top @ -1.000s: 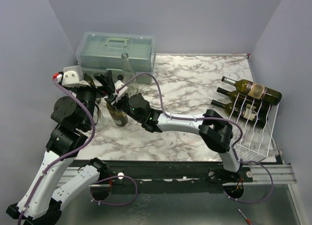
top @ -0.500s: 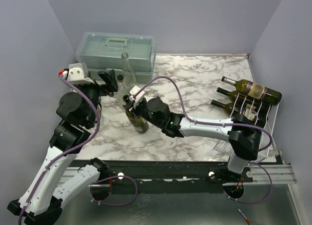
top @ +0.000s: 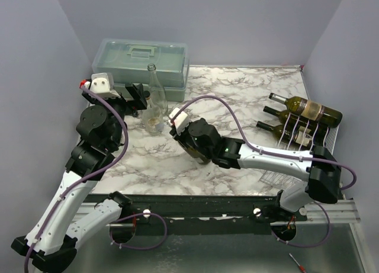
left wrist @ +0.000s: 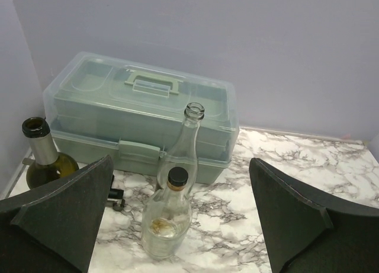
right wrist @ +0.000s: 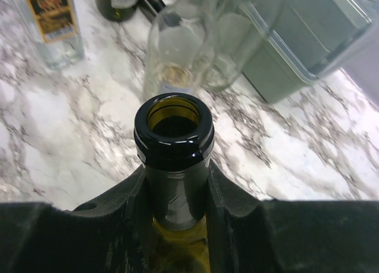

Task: Put the wine bottle on the wine rack

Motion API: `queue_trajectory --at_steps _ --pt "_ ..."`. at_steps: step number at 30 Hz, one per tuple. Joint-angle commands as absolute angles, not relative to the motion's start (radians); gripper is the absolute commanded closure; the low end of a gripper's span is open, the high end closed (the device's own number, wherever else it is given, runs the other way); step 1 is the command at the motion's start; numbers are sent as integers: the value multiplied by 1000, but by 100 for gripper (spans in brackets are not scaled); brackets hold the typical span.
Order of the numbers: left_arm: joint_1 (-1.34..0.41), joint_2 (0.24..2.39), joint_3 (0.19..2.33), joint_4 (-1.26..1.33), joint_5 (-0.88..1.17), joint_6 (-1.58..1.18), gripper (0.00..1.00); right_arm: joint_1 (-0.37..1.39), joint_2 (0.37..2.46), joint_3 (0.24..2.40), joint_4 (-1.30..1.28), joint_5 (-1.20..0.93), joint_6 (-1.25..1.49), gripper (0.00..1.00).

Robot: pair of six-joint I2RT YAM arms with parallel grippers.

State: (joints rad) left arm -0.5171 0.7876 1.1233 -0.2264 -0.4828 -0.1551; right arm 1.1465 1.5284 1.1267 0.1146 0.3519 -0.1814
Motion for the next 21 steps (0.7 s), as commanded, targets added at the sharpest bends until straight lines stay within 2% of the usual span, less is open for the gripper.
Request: queue_trajectory --at_steps 1,12,21 --pt "-511 773 1120 -229 -475 -151 1 1153 1453 1190 -72 475 -242 100" --pt "-511 763 1118 -224 -473 -160 1 1152 1511 1336 -506 653 -278 99" --pt "-512 759 1116 -223 -457 -173 1 1145 1605 1291 -650 843 -434 99"
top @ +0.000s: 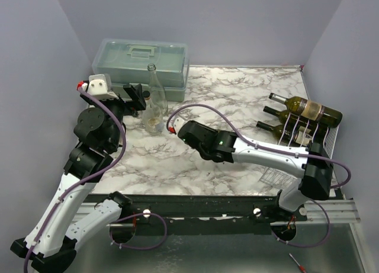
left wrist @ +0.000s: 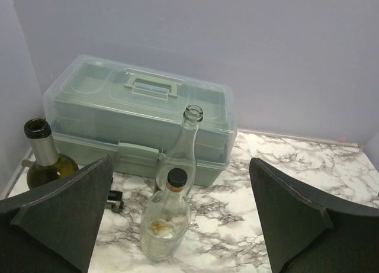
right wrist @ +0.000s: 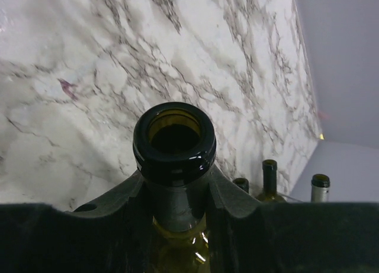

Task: Put the wine bottle on the wine rack

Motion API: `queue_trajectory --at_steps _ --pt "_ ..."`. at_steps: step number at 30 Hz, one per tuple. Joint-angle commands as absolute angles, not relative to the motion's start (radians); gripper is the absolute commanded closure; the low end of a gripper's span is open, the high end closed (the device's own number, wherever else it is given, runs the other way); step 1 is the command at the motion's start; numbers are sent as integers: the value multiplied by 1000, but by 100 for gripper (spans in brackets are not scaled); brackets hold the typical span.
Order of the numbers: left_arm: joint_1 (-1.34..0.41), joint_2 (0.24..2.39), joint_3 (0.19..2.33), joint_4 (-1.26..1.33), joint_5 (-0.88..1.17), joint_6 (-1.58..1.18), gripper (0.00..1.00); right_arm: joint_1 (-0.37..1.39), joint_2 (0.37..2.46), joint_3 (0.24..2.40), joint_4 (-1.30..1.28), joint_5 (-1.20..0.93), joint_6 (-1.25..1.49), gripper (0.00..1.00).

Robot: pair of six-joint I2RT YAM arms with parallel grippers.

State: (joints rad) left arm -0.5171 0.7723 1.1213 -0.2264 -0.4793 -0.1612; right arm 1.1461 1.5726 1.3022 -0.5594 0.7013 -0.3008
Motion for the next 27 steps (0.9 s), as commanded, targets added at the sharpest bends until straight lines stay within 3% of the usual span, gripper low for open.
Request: queue_trajectory --at_steps 1,9,27 --pt "-511 759 1116 -223 -460 -174 1 1143 1609 1283 -641 846 -452 99" --pt "-523 752 1113 -222 -457 -181 1 1063 1658 1278 -605 787 -525 99" --pt "-543 743 1111 -219 -465 -180 1 981 1786 1309 -863 817 -419 99"
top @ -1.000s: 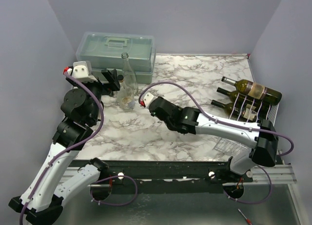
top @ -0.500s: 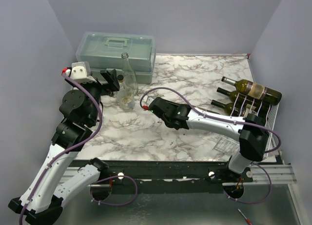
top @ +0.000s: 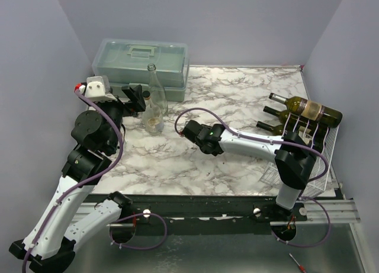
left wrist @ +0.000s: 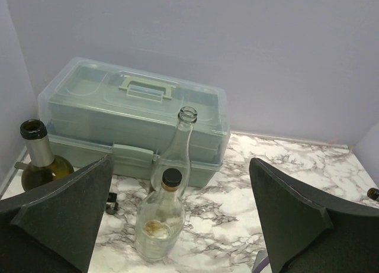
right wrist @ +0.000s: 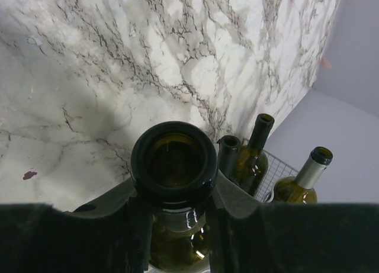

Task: Put the wine bottle on the wine rack

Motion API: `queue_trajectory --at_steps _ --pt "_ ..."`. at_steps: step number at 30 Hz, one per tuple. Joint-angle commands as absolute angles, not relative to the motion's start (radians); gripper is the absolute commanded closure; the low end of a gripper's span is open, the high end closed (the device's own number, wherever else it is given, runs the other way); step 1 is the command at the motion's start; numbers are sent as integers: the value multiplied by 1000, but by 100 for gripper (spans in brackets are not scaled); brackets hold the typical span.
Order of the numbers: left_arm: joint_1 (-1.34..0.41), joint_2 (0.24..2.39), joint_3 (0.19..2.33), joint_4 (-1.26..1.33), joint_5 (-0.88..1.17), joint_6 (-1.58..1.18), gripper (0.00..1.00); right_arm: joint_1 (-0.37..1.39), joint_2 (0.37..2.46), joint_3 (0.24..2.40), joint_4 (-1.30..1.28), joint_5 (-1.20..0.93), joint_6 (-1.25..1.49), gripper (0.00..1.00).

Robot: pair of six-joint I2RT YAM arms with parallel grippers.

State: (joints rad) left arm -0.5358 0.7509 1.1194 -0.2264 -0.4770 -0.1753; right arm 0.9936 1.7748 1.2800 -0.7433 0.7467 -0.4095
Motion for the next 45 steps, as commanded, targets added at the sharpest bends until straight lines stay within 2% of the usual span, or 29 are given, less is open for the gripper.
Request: queue_trajectory --at_steps 1,22,45 --pt "-543 744 1112 -221 -465 -179 1 977 1784 1303 -860 817 -419 99" --pt "-552 745 1111 -218 -463 -179 1 928 1865 1300 -985 882 -336 99" --pt "-607 713 1109 -216 -470 -179 1 801 1838 1165 -899 868 -360 99"
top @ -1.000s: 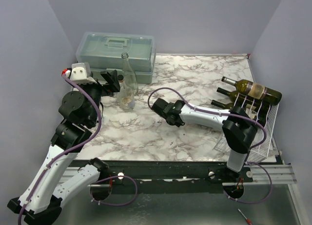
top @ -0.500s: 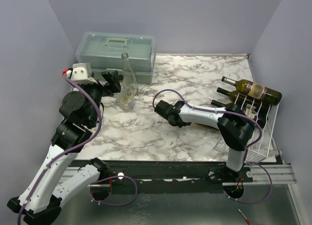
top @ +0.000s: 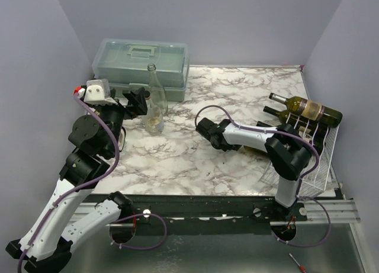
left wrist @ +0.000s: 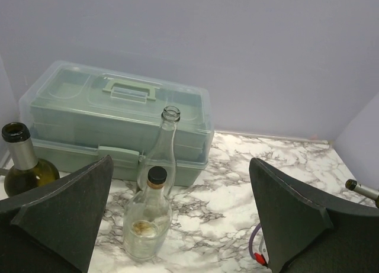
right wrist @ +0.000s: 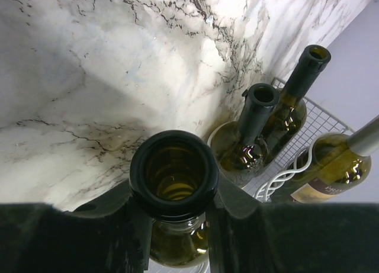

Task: Put the wine bottle on the wine rack

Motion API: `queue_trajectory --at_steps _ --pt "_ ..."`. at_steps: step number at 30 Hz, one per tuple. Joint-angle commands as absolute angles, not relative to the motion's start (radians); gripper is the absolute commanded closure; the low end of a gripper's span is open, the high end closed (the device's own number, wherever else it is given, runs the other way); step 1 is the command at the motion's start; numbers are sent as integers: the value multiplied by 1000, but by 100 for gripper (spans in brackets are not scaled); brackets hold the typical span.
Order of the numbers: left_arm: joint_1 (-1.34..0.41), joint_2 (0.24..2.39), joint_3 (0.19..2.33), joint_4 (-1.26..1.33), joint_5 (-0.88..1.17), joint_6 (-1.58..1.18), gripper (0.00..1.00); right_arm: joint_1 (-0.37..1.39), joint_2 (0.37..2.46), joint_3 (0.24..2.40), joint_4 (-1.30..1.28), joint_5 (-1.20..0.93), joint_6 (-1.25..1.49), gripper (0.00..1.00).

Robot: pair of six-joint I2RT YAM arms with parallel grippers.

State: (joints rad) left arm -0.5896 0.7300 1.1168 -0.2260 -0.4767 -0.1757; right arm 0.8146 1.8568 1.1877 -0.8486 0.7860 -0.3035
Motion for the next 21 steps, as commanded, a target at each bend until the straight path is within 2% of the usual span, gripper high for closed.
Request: queue_trajectory --at_steps 1,21 --pt "-612 711 1107 -216 -474 -178 1 797 1837 1156 -895 864 -364 100" --pt "-651 695 1104 -212 -489 -177 1 685 1709 988 -807 694 -485 99"
